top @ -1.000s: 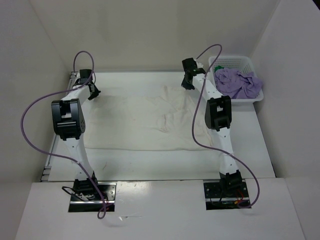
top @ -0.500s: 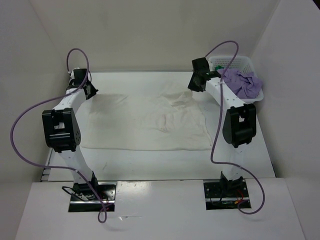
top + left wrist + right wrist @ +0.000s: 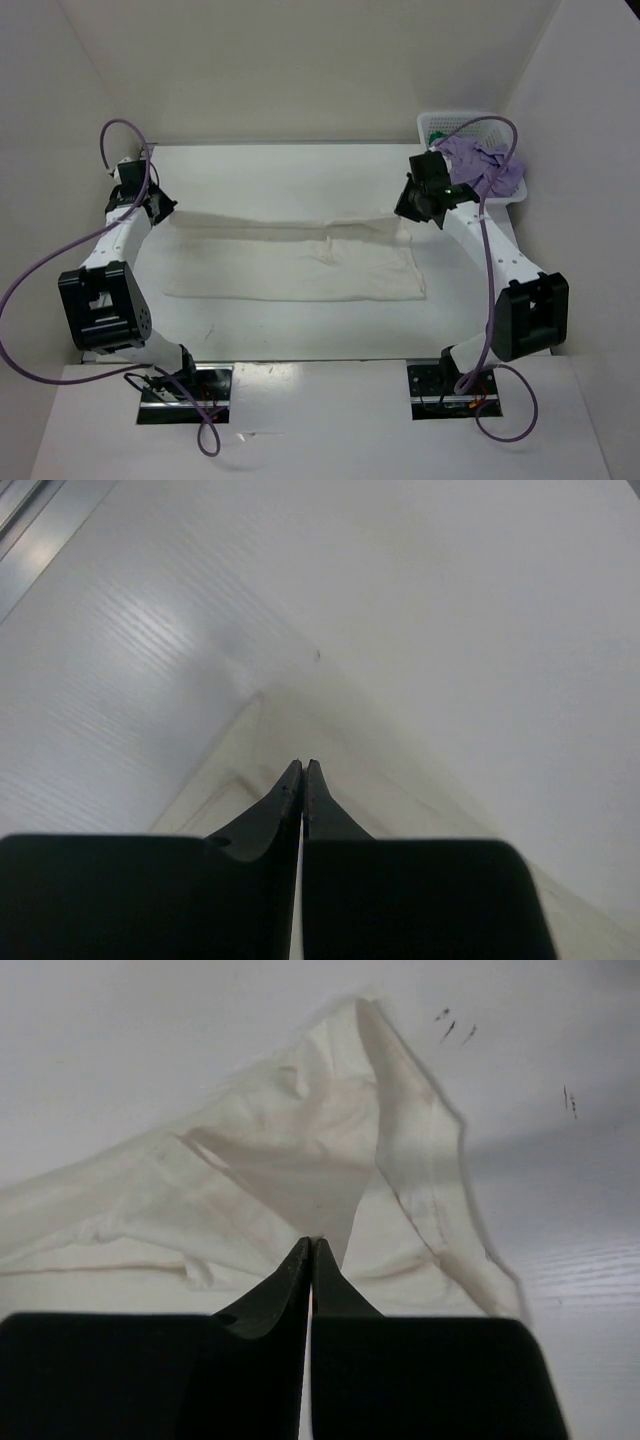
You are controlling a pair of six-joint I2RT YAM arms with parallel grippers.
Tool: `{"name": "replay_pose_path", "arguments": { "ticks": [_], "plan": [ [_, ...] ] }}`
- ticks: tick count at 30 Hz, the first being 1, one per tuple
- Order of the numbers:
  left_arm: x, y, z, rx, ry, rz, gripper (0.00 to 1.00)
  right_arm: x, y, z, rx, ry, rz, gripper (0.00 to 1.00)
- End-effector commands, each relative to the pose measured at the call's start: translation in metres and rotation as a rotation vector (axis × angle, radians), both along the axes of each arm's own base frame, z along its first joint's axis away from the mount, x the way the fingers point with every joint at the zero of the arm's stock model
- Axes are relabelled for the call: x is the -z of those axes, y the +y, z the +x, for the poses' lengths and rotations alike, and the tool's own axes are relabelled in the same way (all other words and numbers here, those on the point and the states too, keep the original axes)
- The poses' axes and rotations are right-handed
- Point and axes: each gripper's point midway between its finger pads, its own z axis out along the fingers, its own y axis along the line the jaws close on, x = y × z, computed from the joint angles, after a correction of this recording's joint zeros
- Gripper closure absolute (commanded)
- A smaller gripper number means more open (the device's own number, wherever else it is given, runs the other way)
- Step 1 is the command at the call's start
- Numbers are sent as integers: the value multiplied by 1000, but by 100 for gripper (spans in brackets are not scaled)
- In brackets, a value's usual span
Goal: Fold and stack the t-shirts
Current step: Fold the other side of the tshirt into a rectangle
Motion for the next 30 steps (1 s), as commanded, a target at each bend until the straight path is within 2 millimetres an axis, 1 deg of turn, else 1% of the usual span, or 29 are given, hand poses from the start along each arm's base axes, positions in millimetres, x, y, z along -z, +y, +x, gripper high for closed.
{"name": "replay_pose_path", "arguments": {
  "ticks": [1, 2, 3, 5, 6, 7, 8, 10, 12, 13, 14, 15, 16, 17, 18, 19, 20, 21, 22, 23, 24, 25, 26, 27, 28, 29, 30],
  "plan": [
    [-7, -4, -12, -7, -14, -23, 100, 8, -6, -23, 19, 33, 11, 100],
    [-4, -5, -18, -8, 1, -27, 100, 11, -6, -30, 12, 53, 14, 100],
    [2, -2, -23, -20, 19, -31, 100, 12, -7, -35, 20, 61, 19, 100],
    [-7, -1, -26, -27, 5, -21, 100, 15, -11, -49, 28, 89, 17, 100],
    [-3, -1, -28, -27, 14, -24, 100, 22, -11, -57, 22, 115, 18, 100],
    [-1, -2, -31, -27, 17, -24, 100, 22, -12, -63, 29, 117, 23, 100],
    [-1, -1, -32, -33, 19, -18, 100, 29, -12, -71, 25, 153, 21, 100],
    [14, 2, -43, -49, 63, -23, 100, 38, -19, -85, 42, 187, 18, 99],
    [23, 0, -49, -49, 86, -28, 100, 49, -19, -98, 46, 232, 24, 98],
    [28, 3, -53, -60, 97, -32, 100, 46, -18, -102, 40, 232, 32, 98],
    [36, 2, -58, -60, 118, -37, 100, 46, -18, -102, 40, 232, 32, 96],
    [40, 1, -61, -67, 125, -45, 99, 45, -19, -105, 40, 237, 31, 93],
    [40, 1, -61, -67, 125, -45, 98, 46, -20, -108, 41, 246, 28, 93],
    [43, 4, -64, -78, 133, -48, 96, 47, -20, -110, 41, 255, 26, 91],
    [44, 6, -67, -93, 139, -57, 89, 47, -17, -110, 38, 256, 30, 84],
    [41, 4, -63, -81, 127, -67, 84, 41, -17, -109, 37, 238, 35, 78],
    [32, 4, -63, -81, 102, -61, 79, 38, -17, -109, 37, 228, 38, 72],
    [25, 7, -63, -96, 86, -64, 74, 36, -15, -104, 36, 209, 43, 69],
    [18, 5, -62, -97, 69, -76, 72, 31, -11, -98, 16, 191, 53, 69],
    [3, 6, -60, -96, 29, -65, 71, 34, -5, -94, -9, 208, 68, 69],
    [-2, 3, -59, -100, 9, -80, 71, 33, 2, -89, -29, 203, 68, 70],
    [-11, 4, -57, -105, -15, -81, 71, 32, 18, -86, -62, 194, 55, 72],
    [-14, 1, -56, -95, -26, -88, 72, 29, 28, -72, -75, 173, 37, 75],
    [-16, 0, -53, -86, -40, -91, 72, 28, 38, -66, -97, 163, 38, 84],
    [-14, -3, -53, -74, -44, -102, 72, 18, 56, -52, -132, 118, 52, 89],
    [-7, -14, -51, -33, -51, -130, 72, 30, 65, -43, -142, 138, 36, 92],
    [-2, -17, -51, -27, -55, -151, 72, 32, 73, -35, -151, 124, 32, 94]
  ]
}}
